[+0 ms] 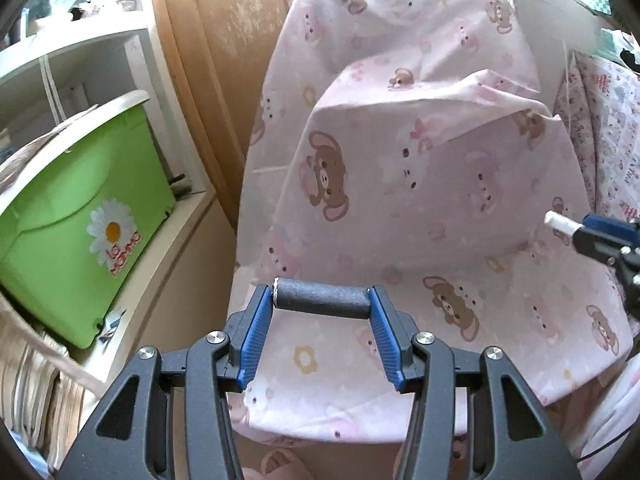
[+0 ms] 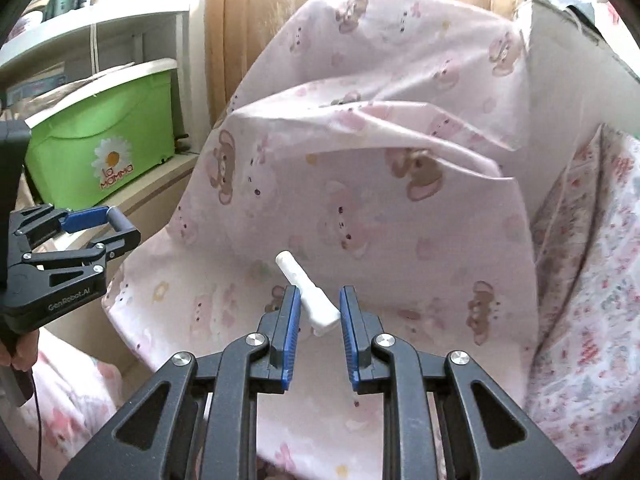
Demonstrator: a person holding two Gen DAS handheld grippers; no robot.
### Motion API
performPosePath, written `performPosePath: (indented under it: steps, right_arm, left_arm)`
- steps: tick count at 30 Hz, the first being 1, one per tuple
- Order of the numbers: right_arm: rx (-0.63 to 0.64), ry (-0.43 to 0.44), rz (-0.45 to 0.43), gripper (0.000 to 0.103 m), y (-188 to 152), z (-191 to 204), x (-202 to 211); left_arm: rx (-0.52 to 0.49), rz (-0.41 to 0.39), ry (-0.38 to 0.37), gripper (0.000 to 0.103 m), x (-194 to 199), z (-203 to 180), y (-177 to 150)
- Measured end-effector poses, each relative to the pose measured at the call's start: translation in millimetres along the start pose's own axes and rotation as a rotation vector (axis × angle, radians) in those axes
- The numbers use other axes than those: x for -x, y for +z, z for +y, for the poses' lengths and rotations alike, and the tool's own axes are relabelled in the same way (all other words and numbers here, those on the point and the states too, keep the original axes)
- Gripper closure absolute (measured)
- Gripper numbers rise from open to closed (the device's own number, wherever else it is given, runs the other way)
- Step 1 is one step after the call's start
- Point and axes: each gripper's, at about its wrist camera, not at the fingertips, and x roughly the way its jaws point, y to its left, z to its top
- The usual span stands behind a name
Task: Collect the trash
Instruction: 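Carry the black cylinder and white cap down over the pink basket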
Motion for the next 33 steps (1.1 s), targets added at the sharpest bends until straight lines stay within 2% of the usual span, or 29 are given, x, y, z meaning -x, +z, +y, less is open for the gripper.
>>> performPosePath:
  steps: [6, 8, 13, 15, 18, 25, 30, 33]
  right_arm:
    - [-0.128, 0.067, -0.010, 0.081, -24, -8, 40]
    - [-0.168, 0.096, -0.044, 0.081, -37, -7, 57]
    - [-0.217, 0.076, -0.061, 0.081, -62, -1, 89]
    - [-0.235, 0.053, -0.027, 0.081, -72, 0, 95]
    - [-0.258, 0.082, 0.003, 0.081, -91, 0, 96]
    - [-0.283, 0.095, 0.087, 0.081, -132, 4, 79]
    - [-0.255, 0.136, 0.179, 0.081, -153, 11, 63]
    - [-0.253, 0.143, 0.243, 0.081, -165, 15, 50]
  left_arm:
    - [0.071, 0.014, -0.055, 0.055, 28, -6, -25]
    - [0.102, 0.016, -0.081, 0.055, 38, -8, -33]
    - [0.121, 0.022, -0.092, 0.055, 63, -17, -47]
    - [0.125, 0.040, -0.102, 0.055, 66, -21, -53]
    - [0.131, 0.078, -0.127, 0.055, 62, -30, -67]
    - [0.125, 0.158, -0.122, 0.055, 32, -50, -106]
    - [0.112, 0.217, -0.168, 0.055, 22, -56, -123]
    - [0.111, 0.286, -0.204, 0.055, 12, -60, -132]
